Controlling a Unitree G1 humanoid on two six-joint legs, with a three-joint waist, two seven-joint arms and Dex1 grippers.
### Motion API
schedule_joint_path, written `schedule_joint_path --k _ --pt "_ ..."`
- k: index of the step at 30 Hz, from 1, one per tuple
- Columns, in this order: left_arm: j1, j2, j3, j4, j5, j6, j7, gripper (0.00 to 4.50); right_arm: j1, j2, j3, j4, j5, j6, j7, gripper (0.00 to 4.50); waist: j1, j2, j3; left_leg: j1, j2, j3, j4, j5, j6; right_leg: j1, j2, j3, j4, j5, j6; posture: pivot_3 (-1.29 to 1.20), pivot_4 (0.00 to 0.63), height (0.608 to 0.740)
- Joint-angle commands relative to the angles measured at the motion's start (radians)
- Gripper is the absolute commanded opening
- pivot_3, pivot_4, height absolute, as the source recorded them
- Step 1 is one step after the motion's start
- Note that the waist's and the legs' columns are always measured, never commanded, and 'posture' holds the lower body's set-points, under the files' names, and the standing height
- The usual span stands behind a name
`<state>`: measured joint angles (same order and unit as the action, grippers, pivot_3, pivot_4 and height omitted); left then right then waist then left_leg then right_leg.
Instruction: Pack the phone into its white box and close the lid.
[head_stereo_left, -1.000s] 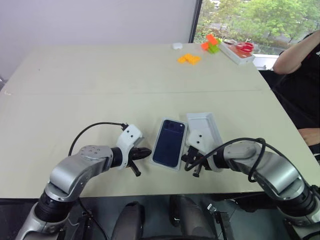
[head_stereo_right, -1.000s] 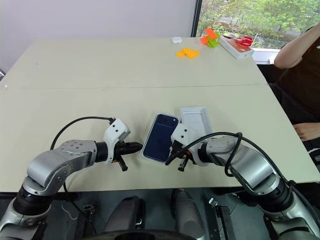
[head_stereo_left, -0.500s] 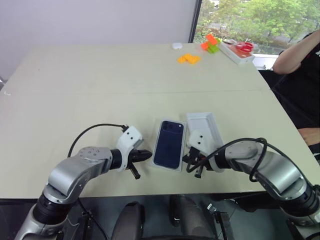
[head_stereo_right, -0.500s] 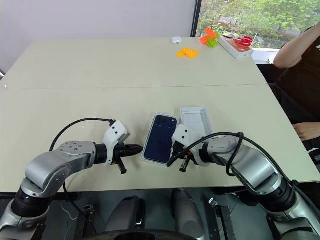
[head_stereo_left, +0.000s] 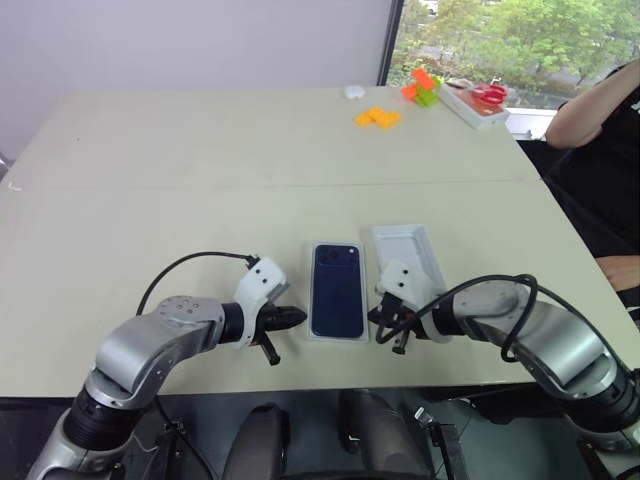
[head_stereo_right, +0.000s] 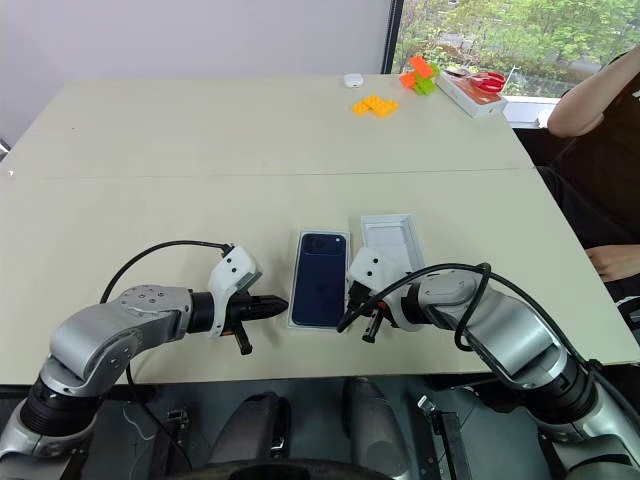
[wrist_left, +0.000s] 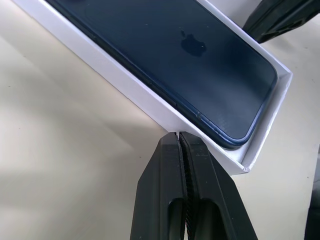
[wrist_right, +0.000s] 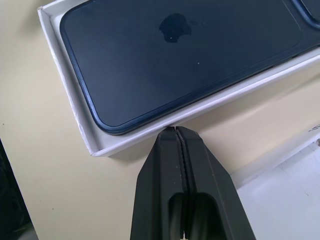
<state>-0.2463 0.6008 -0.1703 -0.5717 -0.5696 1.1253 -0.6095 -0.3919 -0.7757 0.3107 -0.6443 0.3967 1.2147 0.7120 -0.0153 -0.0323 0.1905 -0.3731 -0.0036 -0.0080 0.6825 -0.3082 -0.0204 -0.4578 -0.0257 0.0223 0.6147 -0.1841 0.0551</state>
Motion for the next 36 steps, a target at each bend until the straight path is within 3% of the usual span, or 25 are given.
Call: schedule_joint_path --k 1,11,19,22,26,29,36 --pt "-0.002 -0.015 -0.018 -0.062 -0.039 -0.024 -0.026 0.11 -0.020 0.011 -0.008 -0.034 0.026 -0.050 0.020 0.00 0.000 0.000 0.000 0.000 0.000 0.000 0.000 0.000 0.000 0.000 0.000 0.000 0.000 0.000 0.000 0.00 0.150 0.740" --pt "0.039 0.033 0.076 -0.064 -0.085 -0.020 -0.042 0.11 0.006 -0.059 -0.051 -0.038 0.027 -0.076 0.051 0.00 0.000 0.000 0.000 0.000 0.000 0.000 0.000 0.000 0.000 0.000 0.000 0.000 0.000 0.000 0.000 0.00 0.150 0.740" --pt "0.079 0.081 0.128 -0.030 -0.071 -0.080 -0.058 0.11 0.016 -0.114 -0.180 -0.048 0.098 -0.075 0.095 0.00 0.000 0.000 0.000 0.000 0.000 0.000 0.000 0.000 0.000 0.000 0.000 0.000 0.000 -0.001 0.001 0.00 0.150 0.740" --pt "0.089 0.094 0.148 -0.017 -0.067 -0.131 -0.079 0.07 -0.037 -0.071 -0.233 -0.022 0.133 0.004 0.053 1.30 -0.001 0.000 0.000 0.000 0.000 0.000 0.000 0.000 0.000 0.000 0.000 0.000 0.000 -0.001 0.001 0.00 0.150 0.740" --pt "0.109 0.137 0.168 -0.014 -0.075 -0.210 -0.148 0.07 -0.160 0.086 -0.294 0.075 0.105 0.269 -0.116 3.26 -0.004 0.000 0.000 0.001 0.001 0.001 0.000 0.000 0.000 0.000 0.001 0.001 0.001 0.000 -0.001 0.00 0.150 0.740" --pt "0.123 0.158 0.176 -0.019 -0.093 -0.246 -0.199 0.07 -0.188 0.175 -0.325 0.118 0.105 0.391 -0.191 3.26 0.004 0.000 -0.001 0.000 0.001 0.000 0.000 0.000 0.000 -0.001 0.001 0.000 0.001 0.002 -0.003 0.00 0.150 0.740" --pt "0.159 0.204 0.160 -0.031 -0.061 -0.359 -0.286 0.07 -0.192 0.241 -0.335 0.213 0.182 0.400 -0.397 3.26 -0.002 0.000 -0.001 0.000 0.000 0.002 0.001 -0.001 0.001 0.000 -0.003 0.002 0.000 0.002 -0.003 0.00 0.150 0.740"
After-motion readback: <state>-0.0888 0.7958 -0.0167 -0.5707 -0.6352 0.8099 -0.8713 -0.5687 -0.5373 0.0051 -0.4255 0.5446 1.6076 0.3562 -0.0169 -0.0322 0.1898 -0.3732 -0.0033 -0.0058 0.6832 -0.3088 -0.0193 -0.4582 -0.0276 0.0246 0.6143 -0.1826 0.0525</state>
